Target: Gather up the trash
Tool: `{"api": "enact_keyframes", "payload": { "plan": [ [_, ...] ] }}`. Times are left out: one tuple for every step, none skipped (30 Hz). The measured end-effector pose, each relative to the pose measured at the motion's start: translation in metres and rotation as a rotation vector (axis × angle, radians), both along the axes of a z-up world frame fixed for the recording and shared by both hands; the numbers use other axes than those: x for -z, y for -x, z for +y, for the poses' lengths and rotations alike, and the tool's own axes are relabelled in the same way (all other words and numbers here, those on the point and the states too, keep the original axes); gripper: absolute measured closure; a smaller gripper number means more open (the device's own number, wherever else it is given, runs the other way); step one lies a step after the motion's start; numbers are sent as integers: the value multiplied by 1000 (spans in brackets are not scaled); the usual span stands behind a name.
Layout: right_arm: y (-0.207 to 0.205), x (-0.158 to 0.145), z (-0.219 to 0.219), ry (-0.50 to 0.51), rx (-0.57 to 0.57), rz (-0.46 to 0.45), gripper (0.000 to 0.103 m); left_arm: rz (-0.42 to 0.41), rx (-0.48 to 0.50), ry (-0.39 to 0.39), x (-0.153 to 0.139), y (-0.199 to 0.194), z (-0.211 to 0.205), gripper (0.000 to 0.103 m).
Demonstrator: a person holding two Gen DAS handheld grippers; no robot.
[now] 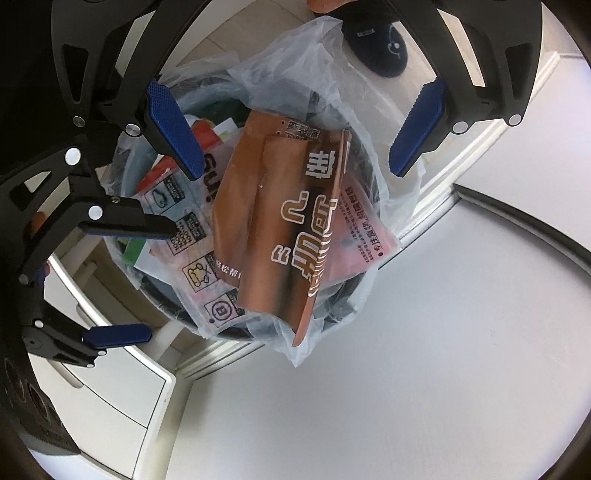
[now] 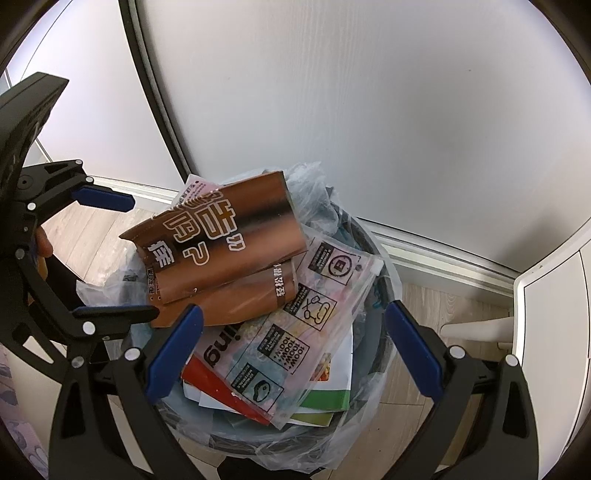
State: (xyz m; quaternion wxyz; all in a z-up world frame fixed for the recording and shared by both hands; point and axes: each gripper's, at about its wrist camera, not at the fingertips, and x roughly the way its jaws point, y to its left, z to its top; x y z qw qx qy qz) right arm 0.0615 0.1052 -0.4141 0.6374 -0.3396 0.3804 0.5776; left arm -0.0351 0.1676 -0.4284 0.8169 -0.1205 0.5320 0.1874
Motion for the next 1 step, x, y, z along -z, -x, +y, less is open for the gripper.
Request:
{"api": "enact_keyframes", "payload": {
  "plan": [
    [0, 0, 1, 0, 1, -1, 7, -1, 1, -6, 0, 0, 0, 6]
  ]
}}
